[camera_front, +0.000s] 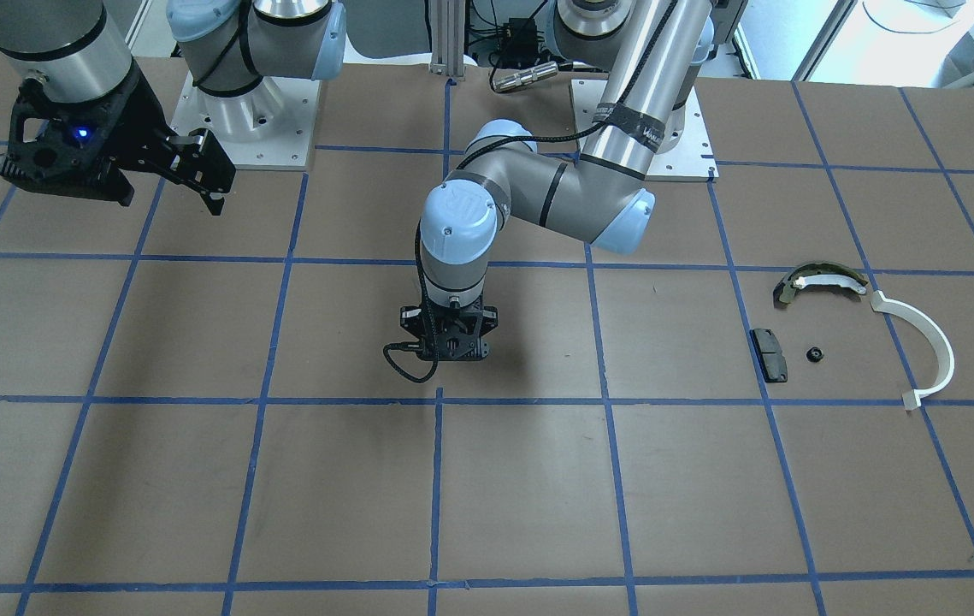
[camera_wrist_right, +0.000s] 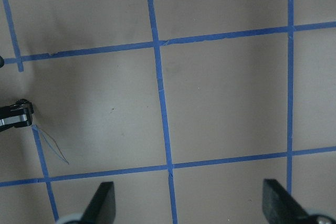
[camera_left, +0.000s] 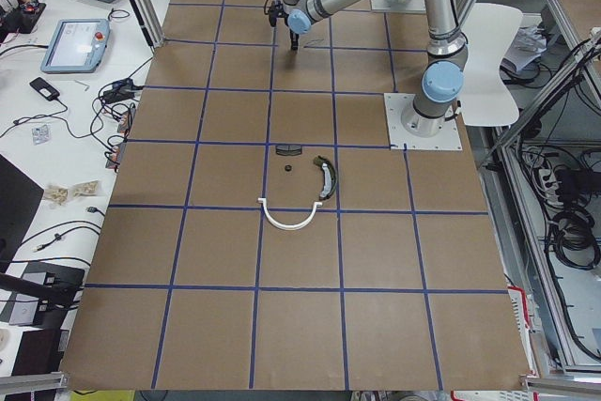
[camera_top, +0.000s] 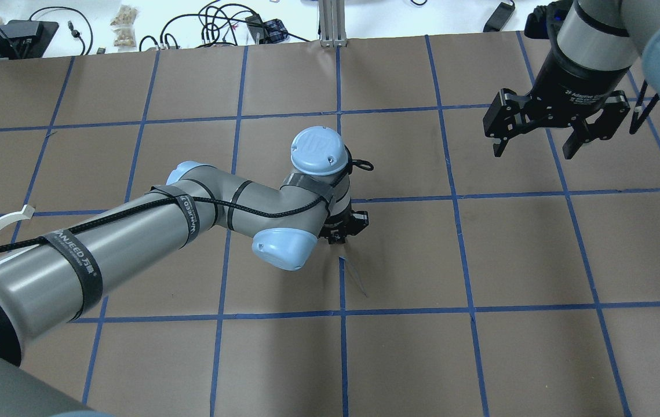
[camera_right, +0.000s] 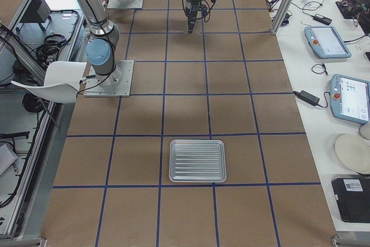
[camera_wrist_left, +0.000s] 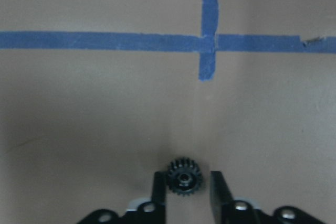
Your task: Place bearing gear from tray to pile
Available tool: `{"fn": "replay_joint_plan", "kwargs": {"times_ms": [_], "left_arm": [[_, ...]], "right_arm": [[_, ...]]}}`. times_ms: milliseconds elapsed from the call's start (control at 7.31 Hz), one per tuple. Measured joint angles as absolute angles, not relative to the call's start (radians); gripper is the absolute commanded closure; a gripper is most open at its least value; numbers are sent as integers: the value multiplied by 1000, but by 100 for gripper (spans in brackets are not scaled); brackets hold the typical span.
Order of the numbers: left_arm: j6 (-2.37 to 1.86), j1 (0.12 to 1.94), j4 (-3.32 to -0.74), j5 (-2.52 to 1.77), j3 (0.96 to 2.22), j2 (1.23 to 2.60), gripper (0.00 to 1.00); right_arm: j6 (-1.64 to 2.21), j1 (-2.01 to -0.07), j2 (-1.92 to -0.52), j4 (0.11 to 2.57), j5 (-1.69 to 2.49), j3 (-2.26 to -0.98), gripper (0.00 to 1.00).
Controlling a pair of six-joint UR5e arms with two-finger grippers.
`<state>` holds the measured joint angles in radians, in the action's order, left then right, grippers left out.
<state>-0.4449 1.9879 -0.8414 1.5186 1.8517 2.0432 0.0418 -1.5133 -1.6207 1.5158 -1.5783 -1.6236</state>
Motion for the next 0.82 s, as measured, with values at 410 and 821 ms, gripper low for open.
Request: {"fn": "replay_joint_plan", "kwargs": {"times_ms": [410,821], "left_arm": [[-440,1987,-852,1545,1832,2008,100],[-449,1954,-1049,1565,1728,1906,100]], "right_arm": [[42,-1514,-1641,1508,-1588,-1638,0],[41,-1514,-1641,1486,-1583,-1644,0]]}}
